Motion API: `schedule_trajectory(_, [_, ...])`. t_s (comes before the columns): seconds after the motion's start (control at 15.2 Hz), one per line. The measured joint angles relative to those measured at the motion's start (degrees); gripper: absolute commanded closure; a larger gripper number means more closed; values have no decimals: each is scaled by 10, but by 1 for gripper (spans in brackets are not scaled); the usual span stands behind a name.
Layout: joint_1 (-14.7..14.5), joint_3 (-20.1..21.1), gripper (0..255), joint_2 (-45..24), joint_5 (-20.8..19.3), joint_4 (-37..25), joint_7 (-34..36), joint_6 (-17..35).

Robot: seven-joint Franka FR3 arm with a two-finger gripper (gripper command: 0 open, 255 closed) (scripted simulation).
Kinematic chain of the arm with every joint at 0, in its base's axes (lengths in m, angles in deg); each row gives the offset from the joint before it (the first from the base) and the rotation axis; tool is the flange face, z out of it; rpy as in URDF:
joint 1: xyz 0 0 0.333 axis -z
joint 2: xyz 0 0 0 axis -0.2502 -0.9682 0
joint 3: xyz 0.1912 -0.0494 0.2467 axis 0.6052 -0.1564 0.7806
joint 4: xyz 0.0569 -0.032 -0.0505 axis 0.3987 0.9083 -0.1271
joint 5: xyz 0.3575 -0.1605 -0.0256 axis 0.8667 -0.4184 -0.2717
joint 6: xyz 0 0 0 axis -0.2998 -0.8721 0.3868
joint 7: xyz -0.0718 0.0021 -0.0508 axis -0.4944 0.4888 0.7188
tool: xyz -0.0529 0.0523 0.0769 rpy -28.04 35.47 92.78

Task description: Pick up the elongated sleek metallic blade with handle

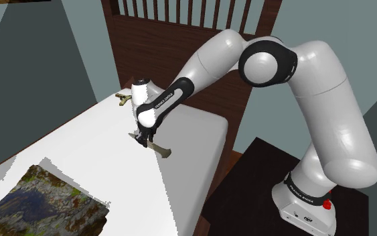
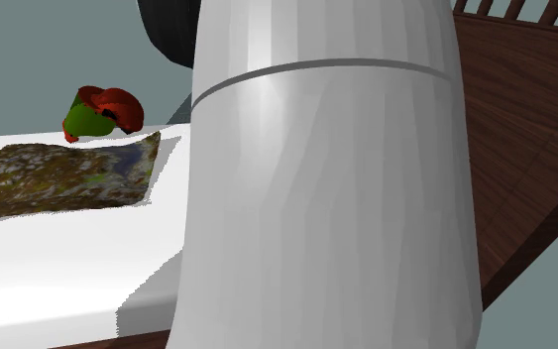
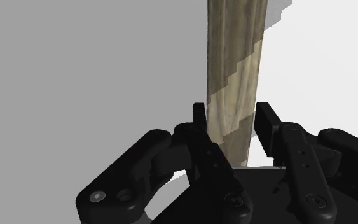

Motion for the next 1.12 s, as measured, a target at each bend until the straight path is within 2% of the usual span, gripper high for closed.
schedule_trajectory(0.4, [-2,4,255,1,2,1,-1,-1])
schedule_trajectory(1.12, [4,13,255,57,10,10,-5,-50])
